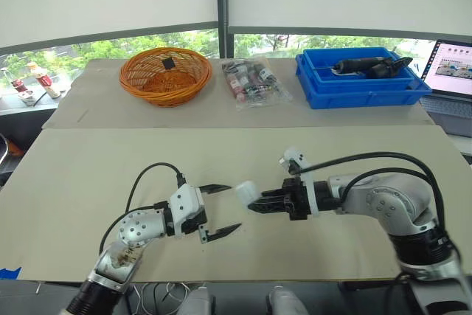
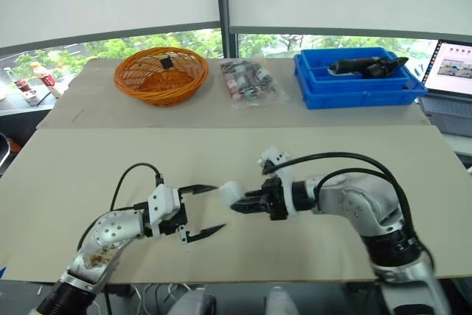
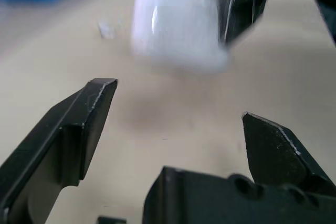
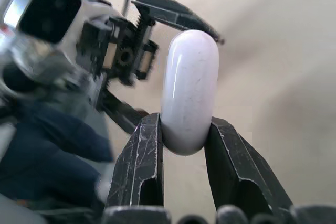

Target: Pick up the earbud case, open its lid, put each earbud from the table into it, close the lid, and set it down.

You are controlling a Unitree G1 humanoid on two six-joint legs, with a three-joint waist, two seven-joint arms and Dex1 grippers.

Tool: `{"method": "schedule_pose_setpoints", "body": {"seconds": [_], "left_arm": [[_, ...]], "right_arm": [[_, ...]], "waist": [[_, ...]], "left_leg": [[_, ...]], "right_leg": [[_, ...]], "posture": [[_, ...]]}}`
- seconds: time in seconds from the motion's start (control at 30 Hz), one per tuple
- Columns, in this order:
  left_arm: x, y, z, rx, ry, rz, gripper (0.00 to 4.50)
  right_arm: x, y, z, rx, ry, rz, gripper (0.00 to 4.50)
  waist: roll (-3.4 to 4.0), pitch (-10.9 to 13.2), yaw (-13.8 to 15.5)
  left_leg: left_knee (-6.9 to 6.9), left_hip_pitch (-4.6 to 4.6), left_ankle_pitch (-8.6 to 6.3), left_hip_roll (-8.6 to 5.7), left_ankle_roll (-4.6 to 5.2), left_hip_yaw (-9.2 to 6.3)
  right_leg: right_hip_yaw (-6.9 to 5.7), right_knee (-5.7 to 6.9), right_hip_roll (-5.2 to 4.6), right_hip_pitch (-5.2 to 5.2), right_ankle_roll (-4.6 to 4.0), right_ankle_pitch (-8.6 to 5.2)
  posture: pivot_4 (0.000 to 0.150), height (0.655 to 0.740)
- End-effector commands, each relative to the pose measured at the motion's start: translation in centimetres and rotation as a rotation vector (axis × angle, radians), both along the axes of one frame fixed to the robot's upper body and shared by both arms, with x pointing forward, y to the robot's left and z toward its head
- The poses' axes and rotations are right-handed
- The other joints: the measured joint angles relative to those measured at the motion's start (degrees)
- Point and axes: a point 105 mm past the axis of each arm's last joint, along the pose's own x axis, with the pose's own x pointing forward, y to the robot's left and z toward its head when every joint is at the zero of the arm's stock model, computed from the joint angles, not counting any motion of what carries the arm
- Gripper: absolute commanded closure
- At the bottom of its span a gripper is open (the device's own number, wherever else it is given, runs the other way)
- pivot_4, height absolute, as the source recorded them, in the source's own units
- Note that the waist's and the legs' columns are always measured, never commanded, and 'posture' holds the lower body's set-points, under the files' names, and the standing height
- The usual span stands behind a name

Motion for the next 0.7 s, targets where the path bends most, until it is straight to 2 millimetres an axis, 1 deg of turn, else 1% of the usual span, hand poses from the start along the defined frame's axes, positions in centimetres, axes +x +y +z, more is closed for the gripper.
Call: {"method": "schedule_pose_setpoints", "body": {"seconds": [0.03,0.13,0.2,0.3,0.43,0.57,0.7], "left_arm": [[-0.3,-0.9,1.3,-0.046,0.161,-0.028,0.00],[-0.6,-2.0,2.5,-0.037,0.223,-0.085,0.00],[-0.7,-2.5,3.1,-0.032,0.233,-0.109,0.00],[-0.1,-3.5,4.1,-0.028,0.197,-0.122,0.00],[0.3,-4.3,4.1,0.026,0.146,-0.146,0.00],[0.7,-5.2,4.1,0.013,0.135,-0.143,0.00],[0.8,-5.7,4.2,-0.004,0.131,-0.149,0.00]], "right_arm": [[-0.3,0.1,0.8,-0.162,-0.285,0.219,3.79],[-0.1,-0.4,0.8,-0.276,-0.409,0.340,3.79],[0.0,-0.5,0.8,-0.300,-0.437,0.382,3.79],[0.1,-0.2,1.4,-0.302,-0.465,0.416,3.79],[0.1,0.2,2.0,-0.299,-0.476,0.438,3.79],[0.1,0.4,2.1,-0.298,-0.475,0.445,3.79],[0.0,0.6,2.1,-0.292,-0.475,0.448,3.79]], "waist": [[-0.03,0.0,-0.2],[-0.12,0.1,-0.4],[-0.12,0.1,-0.4],[-0.13,0.1,-0.4],[-0.15,0.1,-0.1],[-0.16,0.1,0.1],[-0.17,0.1,0.1]], "left_leg": [[0.02,-0.01,0.00,0.00,0.00,0.00],[0.05,-0.06,0.00,0.04,0.00,0.07],[0.07,-0.07,0.00,0.04,0.00,0.09],[0.13,-0.10,0.00,0.03,0.00,0.06],[0.38,-0.18,0.00,0.03,0.00,-0.02],[0.42,-0.21,0.00,0.02,0.00,-0.02],[0.46,-0.22,0.00,0.01,0.00,-0.03]], "right_leg": [[-0.01,-0.01,0.00,-0.01,0.01,-0.01],[-0.06,0.00,0.05,-0.03,0.01,-0.01],[-0.06,0.04,0.05,-0.03,0.00,-0.01],[-0.04,0.03,0.03,-0.03,0.00,0.00],[-0.03,0.07,0.04,-0.02,0.00,0.00],[-0.03,0.07,0.02,-0.02,0.00,0.00],[-0.03,0.09,0.02,-0.02,0.00,0.00]], "posture": [[0.150,0.7400],[0.150,0.7400],[0.150,0.7400],[0.150,0.7400],[0.150,0.7400],[0.150,0.7400],[0.150,0.7400]]}}
